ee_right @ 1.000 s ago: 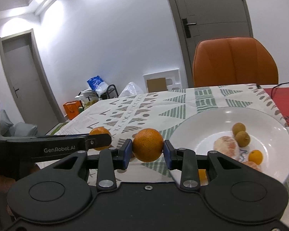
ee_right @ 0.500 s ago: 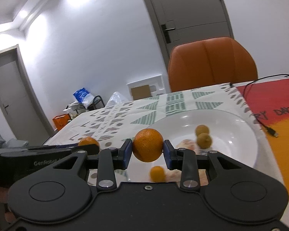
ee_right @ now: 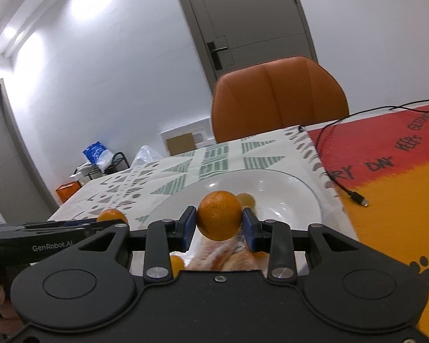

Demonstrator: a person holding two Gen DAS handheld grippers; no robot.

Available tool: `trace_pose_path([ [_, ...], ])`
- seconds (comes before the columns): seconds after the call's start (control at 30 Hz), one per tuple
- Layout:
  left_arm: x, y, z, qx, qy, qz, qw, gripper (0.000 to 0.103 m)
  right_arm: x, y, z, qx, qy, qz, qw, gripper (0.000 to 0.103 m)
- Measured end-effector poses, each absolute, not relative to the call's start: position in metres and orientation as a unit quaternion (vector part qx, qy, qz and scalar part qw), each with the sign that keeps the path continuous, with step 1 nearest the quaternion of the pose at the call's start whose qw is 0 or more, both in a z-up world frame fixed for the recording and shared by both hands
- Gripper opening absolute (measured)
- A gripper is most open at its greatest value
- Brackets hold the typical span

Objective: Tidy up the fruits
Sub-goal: 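Carry both oranges onto the white plate and open both tools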

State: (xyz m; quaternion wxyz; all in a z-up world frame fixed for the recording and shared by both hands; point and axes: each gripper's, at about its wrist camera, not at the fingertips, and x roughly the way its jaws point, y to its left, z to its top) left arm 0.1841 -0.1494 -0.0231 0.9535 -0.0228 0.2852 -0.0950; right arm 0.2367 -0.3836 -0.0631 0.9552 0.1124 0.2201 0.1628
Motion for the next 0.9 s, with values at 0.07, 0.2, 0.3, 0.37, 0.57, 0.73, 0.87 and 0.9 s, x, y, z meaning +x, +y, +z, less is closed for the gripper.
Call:
trace_pose_path([
  [0.07,0.188,-0.152,-0.024,-0.022,0.287,-0.097,0.953,0.036,0.238,-0.386,-0.065,0.112,0.222,0.159,0.955,0.033],
  [0.2,0.193,-0.159,-0.027,-0.021,0.291,-0.101,0.951,0.036,0.242,-0.391,-0.068,0.112,0.226,0.154,0.955,0.033],
  [0.3,0.196,-0.164,-0.028,-0.019,0.293,-0.106,0.950,0.036,0.244,-0.394,-0.067,0.114,0.224,0.152,0.956,0.032],
  [0.37,0.197,-0.167,-0.029,-0.018,0.294,-0.110,0.949,0.036,0.245,-0.395,-0.066,0.115,0.221,0.146,0.957,0.033],
  [0.57,0.199,-0.172,-0.031,-0.015,0.302,-0.118,0.946,0.036,0.242,-0.395,-0.065,0.113,0.221,0.143,0.958,0.035],
  [0.73,0.197,-0.172,-0.028,-0.011,0.294,-0.111,0.949,0.038,0.241,-0.399,-0.064,0.112,0.215,0.125,0.962,0.040],
  [0.87,0.193,-0.171,-0.026,-0.007,0.290,-0.110,0.951,0.039,0.242,-0.403,-0.062,0.112,0.214,0.112,0.964,0.041],
  [0.9,0.193,-0.170,-0.026,-0.007,0.290,-0.109,0.951,0.039,0.243,-0.403,-0.062,0.111,0.214,0.111,0.964,0.041],
])
